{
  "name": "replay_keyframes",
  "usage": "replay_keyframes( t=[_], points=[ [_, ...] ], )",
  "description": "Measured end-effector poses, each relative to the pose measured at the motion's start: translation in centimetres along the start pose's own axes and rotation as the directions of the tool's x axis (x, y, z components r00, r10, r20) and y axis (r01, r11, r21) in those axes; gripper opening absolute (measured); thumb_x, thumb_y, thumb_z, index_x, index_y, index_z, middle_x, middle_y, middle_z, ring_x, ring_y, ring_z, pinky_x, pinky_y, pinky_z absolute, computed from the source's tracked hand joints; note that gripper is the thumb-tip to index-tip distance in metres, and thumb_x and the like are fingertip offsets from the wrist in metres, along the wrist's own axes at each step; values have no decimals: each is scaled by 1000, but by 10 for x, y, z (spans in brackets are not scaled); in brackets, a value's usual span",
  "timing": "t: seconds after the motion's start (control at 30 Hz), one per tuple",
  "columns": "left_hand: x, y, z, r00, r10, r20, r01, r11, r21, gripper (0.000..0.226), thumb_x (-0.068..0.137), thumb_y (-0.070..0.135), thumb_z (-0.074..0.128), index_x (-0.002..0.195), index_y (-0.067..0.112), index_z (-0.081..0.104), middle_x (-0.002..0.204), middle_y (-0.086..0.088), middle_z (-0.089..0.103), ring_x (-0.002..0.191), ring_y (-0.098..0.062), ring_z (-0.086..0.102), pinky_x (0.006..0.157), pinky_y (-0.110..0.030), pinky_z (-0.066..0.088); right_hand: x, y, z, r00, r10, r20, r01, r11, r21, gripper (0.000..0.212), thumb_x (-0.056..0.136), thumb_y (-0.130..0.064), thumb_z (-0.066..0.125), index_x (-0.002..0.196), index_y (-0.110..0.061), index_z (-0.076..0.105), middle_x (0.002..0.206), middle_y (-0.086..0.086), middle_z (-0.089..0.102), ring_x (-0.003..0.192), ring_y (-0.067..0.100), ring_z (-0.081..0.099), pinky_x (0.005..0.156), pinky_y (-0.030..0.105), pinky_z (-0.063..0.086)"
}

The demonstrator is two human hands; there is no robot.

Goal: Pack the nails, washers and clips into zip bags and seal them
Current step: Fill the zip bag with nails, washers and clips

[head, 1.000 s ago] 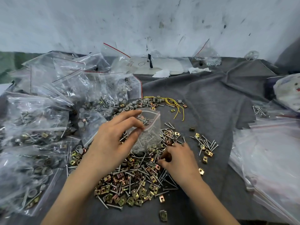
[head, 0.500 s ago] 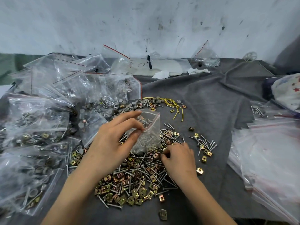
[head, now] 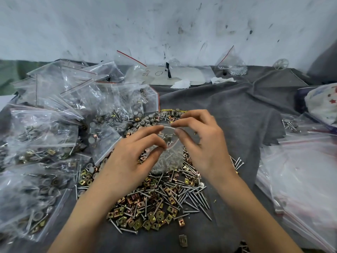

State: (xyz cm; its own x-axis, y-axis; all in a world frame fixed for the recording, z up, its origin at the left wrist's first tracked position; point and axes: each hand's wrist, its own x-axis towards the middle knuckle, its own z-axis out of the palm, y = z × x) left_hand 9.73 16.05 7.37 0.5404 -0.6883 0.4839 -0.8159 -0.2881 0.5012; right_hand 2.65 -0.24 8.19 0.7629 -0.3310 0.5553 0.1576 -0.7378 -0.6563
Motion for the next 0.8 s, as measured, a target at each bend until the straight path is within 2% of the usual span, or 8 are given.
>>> replay_keyframes(
  t=[0.1, 0.17, 0.23, 0.3, 0.4, 0.47, 0.57, 0.8],
  points=[
    [-2, -1, -3, 999, -36, -7, 36, 999, -34, 13, 90, 27, 57, 90, 22, 68, 129, 9, 58, 118, -1, 53, 101, -9, 34, -2, 10, 3, 983, 126, -131, -104, 982, 160, 15, 89, -14, 62, 100, -22, 70, 105, -8, 55, 100, 4, 54, 83, 13, 43],
    [-3, -2, -4, 998, -57, -15, 56, 998, -33, 10, 89, 24, 58, 91, 23, 68, 129, 12, 57, 118, 1, 52, 101, -7, 33, -6, 23, 5, 957, 219, -188, -187, 967, 174, 17, 90, -13, 60, 97, -26, 67, 102, -11, 55, 92, 1, 55, 77, 12, 43],
    [-3, -4, -5, 997, -71, -31, 70, 997, -25, 8, 88, 16, 62, 90, 22, 68, 128, 12, 58, 117, 2, 52, 100, -4, 31, -13, 38, 12, 943, 319, -95, -314, 947, 67, 16, 89, -11, 61, 94, -25, 66, 97, -9, 58, 85, 1, 55, 79, 21, 47],
    [-2, -4, -5, 996, -75, -44, 74, 997, -15, 8, 88, 14, 64, 90, 20, 68, 127, 10, 59, 116, 3, 52, 98, -3, 31, -24, 51, 21, 915, 391, 97, -379, 918, -118, 11, 87, -11, 63, 91, -19, 69, 93, -4, 62, 87, 10, 57, 82, 28, 46],
    [-1, -4, -6, 995, -81, -51, 82, 997, 3, 7, 87, 12, 64, 90, 17, 69, 126, 8, 60, 113, 4, 53, 97, -2, 32, -40, 63, 31, 835, 432, 342, -340, 892, -297, 7, 86, -20, 67, 92, -20, 70, 95, -6, 58, 98, 15, 54, 81, 23, 38],
    [-1, -4, -6, 995, -84, -49, 85, 996, 8, 8, 87, 11, 65, 90, 17, 69, 125, 8, 60, 113, 5, 52, 96, -1, 31, -46, 66, 36, 788, 439, 432, -265, 875, -405, 16, 85, -31, 67, 99, -24, 68, 104, -5, 56, 106, 16, 46, 91, 28, 38],
    [-1, -4, -5, 995, -87, -40, 87, 996, 3, 8, 87, 11, 65, 89, 17, 69, 126, 9, 59, 115, 4, 51, 97, -1, 30, -51, 66, 41, 787, 441, 431, -213, 850, -482, 23, 85, -37, 66, 105, -25, 64, 110, -6, 55, 109, 16, 41, 96, 33, 39],
    [-1, -5, -3, 998, -63, -33, 62, 998, -12, 8, 87, 10, 65, 89, 17, 68, 127, 8, 59, 117, 2, 51, 99, -5, 31, -57, 62, 42, 826, 365, 429, -186, 896, -404, 8, 87, -29, 61, 92, -28, 56, 101, -10, 55, 105, 15, 42, 90, 31, 37]
  ],
)
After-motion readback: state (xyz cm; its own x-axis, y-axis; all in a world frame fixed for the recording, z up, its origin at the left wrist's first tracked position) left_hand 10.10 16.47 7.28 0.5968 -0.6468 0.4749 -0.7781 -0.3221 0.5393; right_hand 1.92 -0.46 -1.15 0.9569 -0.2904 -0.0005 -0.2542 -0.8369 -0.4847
